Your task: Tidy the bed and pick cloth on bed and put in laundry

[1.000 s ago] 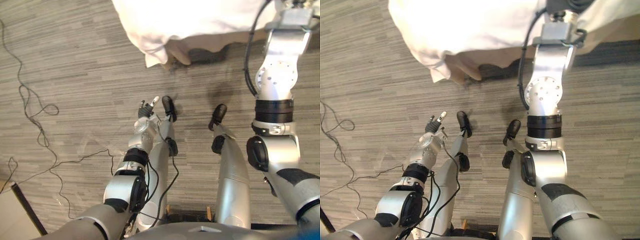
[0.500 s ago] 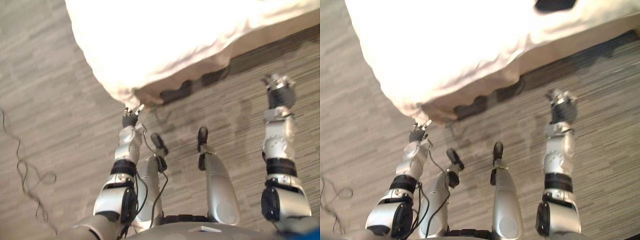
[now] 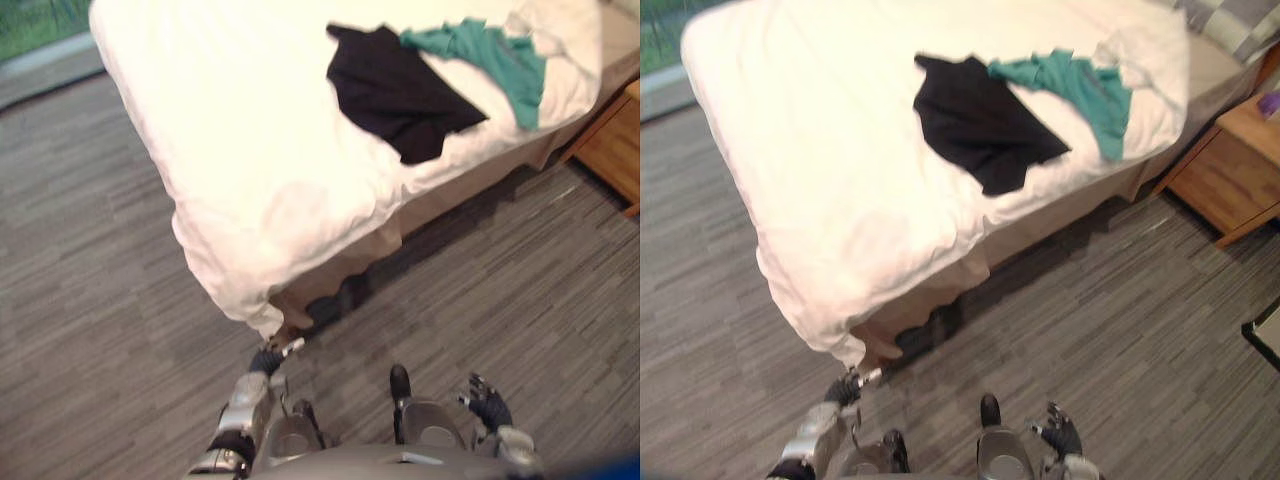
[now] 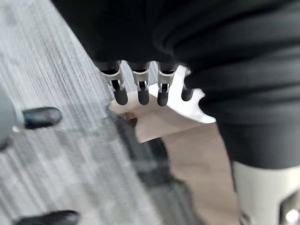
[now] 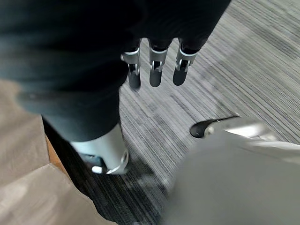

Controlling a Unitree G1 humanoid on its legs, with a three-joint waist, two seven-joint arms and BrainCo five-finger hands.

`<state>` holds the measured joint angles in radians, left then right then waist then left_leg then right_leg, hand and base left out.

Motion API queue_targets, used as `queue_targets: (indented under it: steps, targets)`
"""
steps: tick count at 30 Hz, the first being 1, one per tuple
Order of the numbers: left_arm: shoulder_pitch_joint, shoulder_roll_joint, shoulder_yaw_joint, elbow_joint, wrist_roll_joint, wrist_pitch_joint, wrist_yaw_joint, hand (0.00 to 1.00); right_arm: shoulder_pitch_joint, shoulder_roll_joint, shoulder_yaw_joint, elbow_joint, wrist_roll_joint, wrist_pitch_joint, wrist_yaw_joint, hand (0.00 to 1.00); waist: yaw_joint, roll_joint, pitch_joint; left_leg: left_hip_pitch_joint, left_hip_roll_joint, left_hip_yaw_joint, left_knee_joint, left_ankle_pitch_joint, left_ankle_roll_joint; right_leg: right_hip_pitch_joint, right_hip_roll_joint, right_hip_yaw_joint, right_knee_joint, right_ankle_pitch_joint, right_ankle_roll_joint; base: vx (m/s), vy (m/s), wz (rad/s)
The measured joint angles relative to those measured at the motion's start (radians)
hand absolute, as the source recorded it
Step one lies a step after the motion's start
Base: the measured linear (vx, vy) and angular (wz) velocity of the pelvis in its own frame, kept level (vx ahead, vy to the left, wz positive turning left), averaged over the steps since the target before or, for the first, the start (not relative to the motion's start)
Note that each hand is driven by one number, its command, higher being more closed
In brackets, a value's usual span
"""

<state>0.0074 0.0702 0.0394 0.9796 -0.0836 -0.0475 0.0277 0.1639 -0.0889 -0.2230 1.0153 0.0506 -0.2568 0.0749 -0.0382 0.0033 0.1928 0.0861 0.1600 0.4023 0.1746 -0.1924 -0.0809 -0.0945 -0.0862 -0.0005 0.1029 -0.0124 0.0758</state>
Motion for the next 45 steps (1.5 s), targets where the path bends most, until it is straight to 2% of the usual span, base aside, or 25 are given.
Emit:
queue_targets:
  steps: [1,4,6,7,9,10,12,13,14,19,22,23,24,26,28,29,30,31,33,34,36,40,42,44,45]
  targets:
    - [0.026,-0.002,-0.002,0.016,0.019,0.0,0.0,0.0,0.009,-0.002,-0.001,0.002,-0.009,-0.002,0.002,0.0,-0.003,0.004,-0.001,0.041,-0.005,0.031,-0.016,-0.005,-0.001,0.011,-0.022,-0.056,0.033,-0.025,-0.038,-0.06,0.041,-0.64]
    - [0.052,0.001,-0.009,0.028,0.017,0.002,0.003,0.0,0.037,-0.004,-0.003,0.006,-0.021,-0.015,0.004,0.0,-0.008,-0.002,-0.004,0.113,-0.029,0.055,-0.028,-0.041,-0.021,-0.001,-0.035,-0.129,0.136,-0.025,-0.042,-0.07,0.048,-0.79]
    - [0.049,0.0,-0.019,0.034,0.017,0.002,0.003,0.0,0.035,-0.009,-0.003,0.009,-0.006,-0.019,0.012,0.0,-0.003,0.003,-0.005,0.136,-0.057,0.033,-0.033,-0.06,0.0,-0.018,-0.033,-0.162,0.159,-0.013,-0.06,-0.07,0.036,-1.23]
    - [0.05,0.005,-0.036,0.042,0.021,0.006,0.002,0.0,0.035,-0.008,-0.004,0.013,0.002,-0.019,0.024,0.0,-0.01,0.002,-0.005,0.15,-0.054,0.078,-0.033,-0.057,0.006,-0.023,-0.028,-0.184,0.156,-0.007,-0.075,-0.07,0.003,-1.04]
    - [0.048,0.001,-0.041,0.045,0.039,0.022,0.002,0.0,0.03,-0.008,-0.022,0.011,0.003,-0.019,0.045,0.0,-0.031,0.002,-0.006,0.165,-0.037,0.149,-0.036,-0.05,0.013,-0.03,-0.054,-0.292,0.169,-0.063,-0.149,-0.06,-0.008,-0.95]
    - [0.046,-0.001,-0.04,0.04,0.058,0.022,0.001,0.0,0.038,-0.007,-0.029,0.013,-0.004,-0.019,0.049,0.0,-0.03,0.012,-0.01,0.182,-0.029,0.186,-0.049,-0.044,0.005,-0.032,-0.075,-0.357,0.19,-0.079,-0.161,-0.02,-0.01,-1.01]
    - [0.047,0.008,-0.037,0.037,0.063,0.024,0.004,0.0,0.038,-0.001,-0.033,0.013,-0.03,-0.022,0.05,0.0,-0.023,-0.007,-0.013,0.214,-0.025,0.256,-0.053,-0.049,-0.011,-0.026,-0.087,-0.445,0.18,-0.073,-0.164,0.01,-0.001,-1.18]
    - [0.049,0.014,-0.038,0.038,0.068,0.025,0.004,0.0,0.039,0.0,-0.032,0.013,-0.036,-0.022,0.051,0.0,-0.025,-0.001,-0.013,0.217,-0.019,0.272,-0.055,-0.047,-0.015,-0.023,-0.082,-0.463,0.169,-0.071,-0.161,0.05,-0.01,-0.97]
    - [0.045,0.013,-0.042,0.037,0.076,0.03,0.005,0.0,0.038,0.001,-0.03,0.011,-0.035,-0.024,0.055,0.0,-0.029,-0.008,-0.019,0.225,-0.014,0.282,-0.065,-0.047,-0.017,-0.014,-0.066,-0.486,0.143,-0.065,-0.152,0.07,-0.028,-0.81]
    - [0.029,-0.008,-0.078,0.037,0.118,0.044,0.024,0.0,0.044,0.002,-0.018,0.003,0.014,-0.016,0.097,0.0,-0.037,0.017,-0.022,0.25,0.017,0.299,-0.08,-0.046,-0.042,0.057,0.061,-0.457,-0.084,0.071,-0.145,0.07,-0.025,-0.66]
    - [0.029,-0.007,-0.078,0.037,0.132,0.035,0.039,0.0,0.035,-0.003,0.001,0.001,0.083,0.001,0.113,0.0,-0.03,0.015,-0.02,0.213,0.042,0.231,0.085,-0.043,-0.034,0.083,0.093,-0.362,-0.162,0.104,-0.148,0.09,-0.07,-0.88]
    - [0.042,-0.005,-0.077,0.036,0.122,0.027,0.055,0.0,0.035,-0.003,0.003,0.003,0.087,0.012,0.115,0.0,-0.027,0.01,-0.019,0.162,0.046,0.126,0.209,-0.056,0.004,0.088,0.08,-0.307,-0.166,0.114,-0.159,0.08,-0.034,-0.91]
    - [0.044,-0.006,-0.077,0.035,0.112,0.015,0.062,0.0,0.034,-0.008,0.003,0.005,0.086,0.014,0.115,0.0,-0.025,0.006,-0.018,0.137,0.022,0.039,0.233,-0.079,0.028,0.086,0.08,-0.278,-0.167,0.115,-0.159,0.08,0.039,-1.26]
    - [0.06,-0.008,-0.074,0.031,0.055,-0.03,0.069,0.0,0.001,-0.025,0.002,0.025,0.082,0.026,0.115,0.0,0.001,0.031,-0.017,0.078,-0.102,-0.239,0.209,-0.143,0.068,0.069,0.094,-0.139,-0.183,0.123,-0.148,0.04,0.098,-1.65]
    - [0.074,-0.001,-0.073,0.018,0.03,-0.06,0.086,0.0,-0.011,-0.039,0.01,0.029,0.076,0.031,0.121,0.0,0.001,0.044,-0.021,0.033,-0.141,-0.35,0.109,-0.154,0.087,0.051,0.128,-0.064,-0.204,0.128,-0.132,-0.01,0.064,-1.67]
    - [0.087,-0.009,-0.065,0.022,0.004,-0.079,0.087,0.0,-0.012,-0.049,0.016,0.033,0.073,0.032,0.123,0.0,0.01,0.088,-0.03,0.02,-0.107,-0.337,0.07,-0.152,0.111,0.03,0.164,-0.058,-0.184,0.133,-0.128,0.0,0.047,-1.63]
    - [0.089,-0.007,-0.054,0.025,-0.007,-0.085,0.088,0.0,-0.017,-0.05,0.016,0.032,0.073,0.031,0.124,0.0,0.01,0.087,-0.034,0.03,-0.098,-0.311,0.06,-0.154,0.112,0.015,0.16,-0.067,-0.149,0.129,-0.133,0.07,0.057,-1.2]
    - [0.094,-0.004,-0.047,0.025,-0.008,-0.091,0.087,0.0,0.0,-0.048,0.015,0.033,0.072,0.031,0.13,0.0,-0.005,0.076,-0.034,0.058,-0.094,-0.287,0.038,-0.153,0.11,0.011,0.157,-0.073,-0.096,0.112,-0.133,0.17,0.088,-0.72]
    - [0.094,-0.003,-0.038,0.038,-0.014,-0.097,0.081,0.0,0.047,-0.031,-0.008,0.041,0.063,0.03,0.135,0.0,-0.014,0.074,-0.038,0.123,-0.084,-0.272,-0.001,-0.128,0.062,0.053,0.18,-0.07,-0.122,0.101,-0.14,0.29,0.113,-0.39]
    - [0.086,-0.006,-0.037,0.037,-0.014,-0.099,0.08,0.0,0.048,-0.03,-0.007,0.041,0.06,0.03,0.136,0.0,-0.013,0.071,-0.04,0.123,-0.085,-0.28,0.001,-0.121,0.054,0.06,0.18,-0.069,-0.135,0.103,-0.141,0.23,0.074,-0.04]
    - [0.074,-0.015,-0.032,0.034,-0.013,-0.111,0.078,0.0,0.053,-0.03,-0.007,0.039,0.056,0.025,0.138,0.0,-0.007,0.06,-0.049,0.122,-0.097,-0.304,0.004,-0.091,0.051,0.082,0.171,-0.062,-0.171,0.112,-0.144,0.19,0.052,0.03]
    - [0.073,-0.014,-0.018,0.035,-0.014,-0.111,0.079,0.0,0.052,-0.029,-0.043,0.041,0.053,0.012,0.155,0.0,0.002,0.06,-0.053,0.139,-0.123,-0.317,0.016,-0.045,0.048,0.125,0.153,-0.05,-0.198,0.112,-0.144,0.14,0.091,0.01]
    - [0.077,-0.015,0.003,0.038,-0.014,-0.107,0.078,0.0,0.048,-0.028,-0.049,0.041,0.04,0.008,0.161,0.0,0.006,0.049,-0.05,0.14,-0.126,-0.335,0.029,-0.042,0.051,0.139,0.147,-0.045,-0.199,0.104,-0.139,0.06,0.103,0.02]
    - [0.077,-0.012,0.021,0.045,-0.012,-0.085,0.07,0.0,0.034,-0.01,-0.09,0.042,0.032,-0.01,0.188,0.0,0.004,0.047,-0.053,0.138,-0.124,-0.361,0.037,-0.062,0.063,0.146,0.144,-0.041,-0.199,0.098,-0.135,0.02,0.11,0.05]
    - [0.123,0.014,0.167,0.064,0.058,0.08,0.022,0.0,0.03,0.04,-0.171,0.042,-0.006,-0.03,0.266,0.0,0.046,-0.014,-0.099,0.106,-0.135,-0.346,-0.104,-0.032,0.067,0.205,0.049,-0.152,-0.205,0.039,-0.04,0.0,0.028,0.03]
